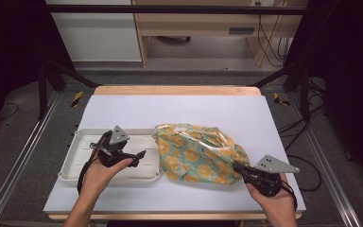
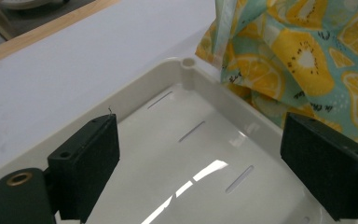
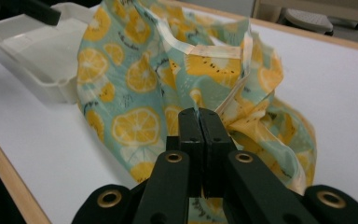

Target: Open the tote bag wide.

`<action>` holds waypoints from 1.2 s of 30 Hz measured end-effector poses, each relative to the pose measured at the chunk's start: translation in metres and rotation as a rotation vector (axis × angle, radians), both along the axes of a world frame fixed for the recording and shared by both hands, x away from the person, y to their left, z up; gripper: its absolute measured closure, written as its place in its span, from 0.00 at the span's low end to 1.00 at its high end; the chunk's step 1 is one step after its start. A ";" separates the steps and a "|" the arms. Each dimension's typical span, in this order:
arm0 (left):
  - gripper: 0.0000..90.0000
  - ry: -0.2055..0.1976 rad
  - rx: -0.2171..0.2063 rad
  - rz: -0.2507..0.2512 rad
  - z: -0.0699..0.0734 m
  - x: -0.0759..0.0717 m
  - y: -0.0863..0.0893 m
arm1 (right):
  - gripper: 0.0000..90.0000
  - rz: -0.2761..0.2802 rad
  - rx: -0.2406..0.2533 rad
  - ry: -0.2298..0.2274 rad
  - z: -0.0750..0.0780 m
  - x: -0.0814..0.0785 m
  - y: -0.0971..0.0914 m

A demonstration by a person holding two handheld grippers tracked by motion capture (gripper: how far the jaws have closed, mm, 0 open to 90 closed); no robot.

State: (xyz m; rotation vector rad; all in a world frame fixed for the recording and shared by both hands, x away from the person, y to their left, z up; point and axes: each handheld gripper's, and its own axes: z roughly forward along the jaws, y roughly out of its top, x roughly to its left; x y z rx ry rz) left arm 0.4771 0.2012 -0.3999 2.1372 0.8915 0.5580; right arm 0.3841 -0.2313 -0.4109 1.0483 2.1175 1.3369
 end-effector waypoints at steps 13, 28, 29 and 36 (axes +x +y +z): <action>0.14 -0.007 -0.023 -0.121 0.022 0.026 -0.052 | 1.00 0.000 0.018 0.028 -0.026 -0.008 -0.009; 0.77 0.019 0.008 -0.178 0.004 0.016 -0.066 | 1.00 -0.026 -0.044 0.092 -0.037 -0.014 -0.018; 0.82 0.019 0.008 -0.183 0.002 0.013 -0.067 | 1.00 -0.024 -0.048 0.097 -0.038 -0.015 -0.017; 0.91 -0.013 0.048 -0.225 -0.005 -0.011 -0.068 | 0.91 -0.010 -0.044 0.106 -0.037 -0.014 -0.013</action>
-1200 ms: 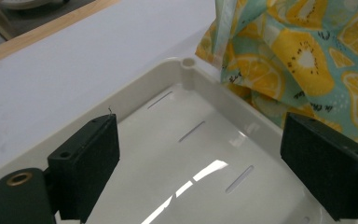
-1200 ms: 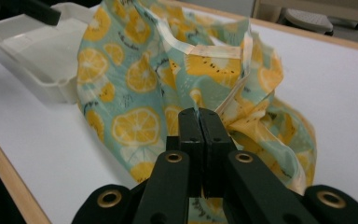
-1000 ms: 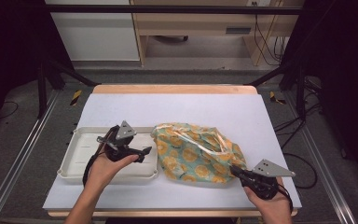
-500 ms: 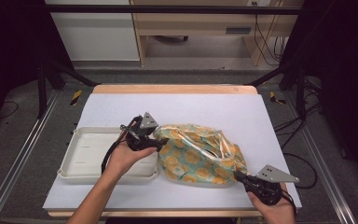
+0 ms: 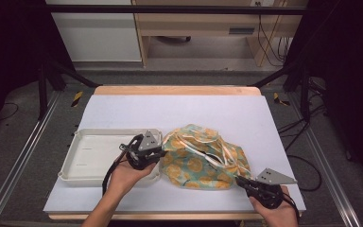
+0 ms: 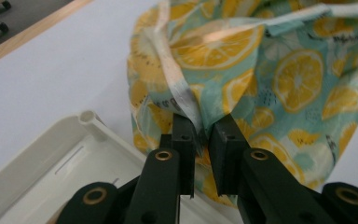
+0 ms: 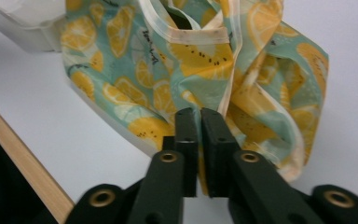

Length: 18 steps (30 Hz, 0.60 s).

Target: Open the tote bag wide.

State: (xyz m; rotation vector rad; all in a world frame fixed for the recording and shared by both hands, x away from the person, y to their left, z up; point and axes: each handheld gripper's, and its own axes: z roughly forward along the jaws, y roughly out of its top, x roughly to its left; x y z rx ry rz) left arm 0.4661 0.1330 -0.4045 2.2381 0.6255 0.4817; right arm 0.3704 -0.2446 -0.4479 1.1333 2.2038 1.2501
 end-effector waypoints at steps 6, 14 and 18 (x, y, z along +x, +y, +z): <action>0.97 0.005 0.029 -0.023 -0.005 -0.011 0.001 | 0.54 -0.015 -0.008 -0.014 0.015 0.004 0.003; 0.98 0.032 0.005 -0.028 -0.005 -0.013 0.007 | 0.28 -0.017 -0.029 -0.049 0.055 0.021 0.007; 0.98 0.032 0.005 -0.035 -0.005 -0.014 0.007 | 0.23 -0.007 -0.052 -0.049 0.076 0.047 0.016</action>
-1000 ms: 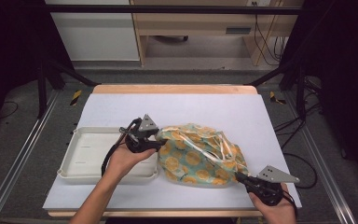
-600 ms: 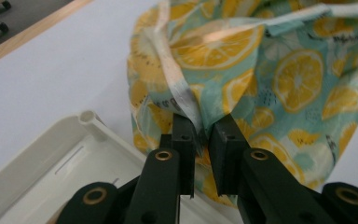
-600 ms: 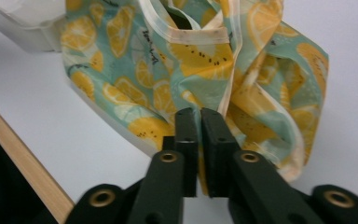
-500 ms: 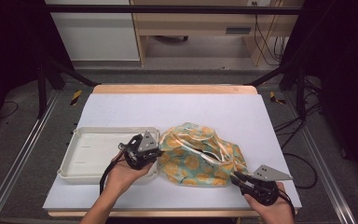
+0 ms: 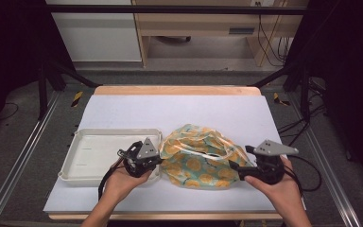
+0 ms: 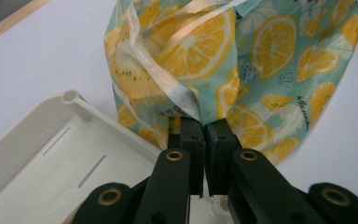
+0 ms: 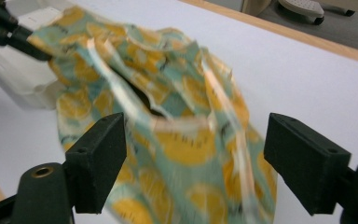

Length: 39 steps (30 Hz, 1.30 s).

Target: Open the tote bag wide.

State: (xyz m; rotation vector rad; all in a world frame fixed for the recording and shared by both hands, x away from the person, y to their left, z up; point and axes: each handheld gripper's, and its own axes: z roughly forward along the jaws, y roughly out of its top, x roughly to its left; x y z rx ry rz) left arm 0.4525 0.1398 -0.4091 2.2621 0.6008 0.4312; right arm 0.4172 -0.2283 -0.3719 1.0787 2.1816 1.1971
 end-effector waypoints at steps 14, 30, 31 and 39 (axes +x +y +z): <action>0.98 -0.002 -0.006 -0.020 0.007 -0.005 -0.001 | 0.41 0.021 -0.136 0.130 -0.006 0.094 0.049; 0.98 0.007 0.013 0.002 0.005 0.000 0.000 | 1.00 0.023 -0.043 -0.029 0.013 0.038 0.040; 0.98 0.000 0.016 0.010 0.005 0.001 0.000 | 1.00 0.030 -0.016 -0.041 0.014 0.028 0.038; 0.98 -0.067 0.017 0.089 0.004 0.007 0.001 | 1.00 0.113 0.077 -0.107 -0.002 -0.042 0.037</action>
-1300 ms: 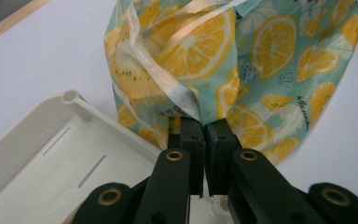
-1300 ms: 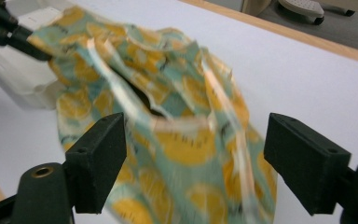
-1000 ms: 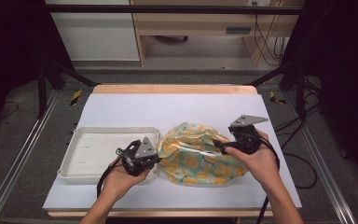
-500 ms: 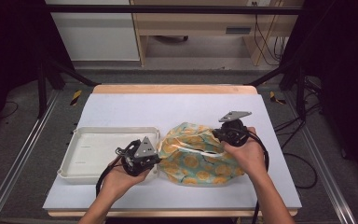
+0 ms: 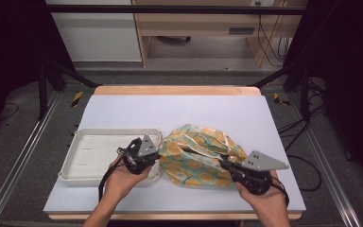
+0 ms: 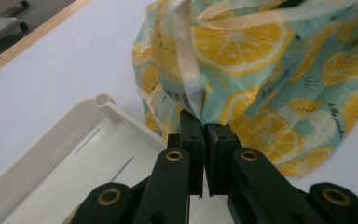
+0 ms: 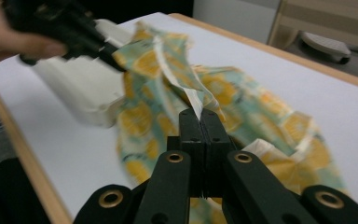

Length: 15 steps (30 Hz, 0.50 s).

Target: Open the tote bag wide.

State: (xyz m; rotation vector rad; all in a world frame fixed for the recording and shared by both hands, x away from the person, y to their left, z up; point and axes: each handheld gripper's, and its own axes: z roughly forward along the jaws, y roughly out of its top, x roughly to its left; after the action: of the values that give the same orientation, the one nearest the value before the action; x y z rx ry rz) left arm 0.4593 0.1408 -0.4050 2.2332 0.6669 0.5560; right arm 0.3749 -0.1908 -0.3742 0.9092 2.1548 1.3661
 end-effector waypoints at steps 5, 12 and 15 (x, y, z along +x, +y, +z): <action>0.98 -0.036 -0.024 0.043 0.001 0.003 0.002 | 1.00 0.059 -0.044 0.040 -0.025 -0.022 0.006; 0.99 -0.109 -0.097 0.090 0.010 -0.001 0.009 | 1.00 0.050 -0.118 0.146 -0.066 -0.015 0.007; 0.99 -0.108 -0.112 0.078 0.012 -0.004 0.010 | 1.00 0.025 -0.145 0.183 -0.080 -0.009 0.002</action>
State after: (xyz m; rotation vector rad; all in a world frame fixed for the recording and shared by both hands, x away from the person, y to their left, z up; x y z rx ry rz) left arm 0.4556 0.1510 -0.3925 2.0652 0.7138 0.6565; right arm 0.3662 -0.1889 -0.4546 0.9872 2.3738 1.1594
